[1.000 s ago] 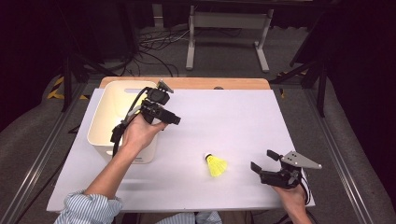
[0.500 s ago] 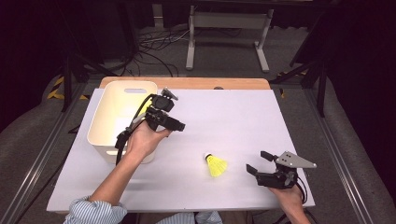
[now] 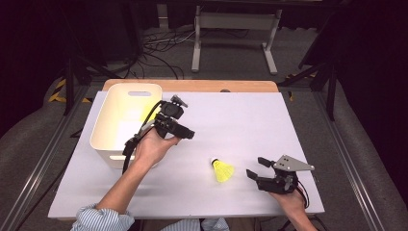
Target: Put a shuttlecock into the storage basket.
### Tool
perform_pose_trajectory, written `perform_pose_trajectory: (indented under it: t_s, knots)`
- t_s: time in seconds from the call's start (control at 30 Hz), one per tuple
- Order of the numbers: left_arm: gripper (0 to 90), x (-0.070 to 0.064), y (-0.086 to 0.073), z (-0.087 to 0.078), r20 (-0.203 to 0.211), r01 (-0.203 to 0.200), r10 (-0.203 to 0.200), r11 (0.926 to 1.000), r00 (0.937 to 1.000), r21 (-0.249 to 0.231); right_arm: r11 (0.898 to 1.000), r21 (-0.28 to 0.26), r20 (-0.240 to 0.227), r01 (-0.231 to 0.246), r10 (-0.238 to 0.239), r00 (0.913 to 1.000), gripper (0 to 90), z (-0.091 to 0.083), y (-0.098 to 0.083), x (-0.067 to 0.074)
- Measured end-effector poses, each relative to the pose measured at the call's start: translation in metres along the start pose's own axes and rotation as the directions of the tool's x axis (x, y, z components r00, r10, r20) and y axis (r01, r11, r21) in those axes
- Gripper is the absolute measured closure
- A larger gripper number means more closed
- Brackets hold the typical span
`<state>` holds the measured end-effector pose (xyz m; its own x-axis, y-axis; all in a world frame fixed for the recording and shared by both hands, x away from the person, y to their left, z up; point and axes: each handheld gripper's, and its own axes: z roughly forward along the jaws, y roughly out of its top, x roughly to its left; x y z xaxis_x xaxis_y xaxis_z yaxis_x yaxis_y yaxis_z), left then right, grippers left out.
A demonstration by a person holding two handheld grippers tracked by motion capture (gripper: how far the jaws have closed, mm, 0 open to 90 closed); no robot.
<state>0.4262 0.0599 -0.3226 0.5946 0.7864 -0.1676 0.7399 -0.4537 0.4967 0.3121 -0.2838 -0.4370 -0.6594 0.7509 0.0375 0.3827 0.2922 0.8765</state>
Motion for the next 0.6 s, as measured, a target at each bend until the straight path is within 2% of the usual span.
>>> perform_pose_trajectory:
  t_s: [0.1, 0.33, 0.6]
  knots:
    - [35.8, -0.002, -0.001, 0.002, 0.003, -0.018, 0.018, 0.9998, 0.9998, 0.007, 1.000, 0.015, -0.008, 0.014, -0.014, 0.9999, 38.2, 0.004, 0.002, 0.002]
    - [35.7, -0.005, -0.002, 0.007, 0.010, -0.018, 0.018, 0.9998, 0.9998, 0.013, 0.999, 0.039, -0.039, 0.006, -0.004, 0.9992, 43.4, 0.012, 0.006, 0.005]
    - [35.4, -0.008, -0.002, 0.013, 0.024, -0.023, 0.022, 0.9995, 0.9995, 0.023, 0.996, 0.081, -0.070, 0.030, -0.024, 0.9973, 48.1, 0.024, 0.010, 0.009]
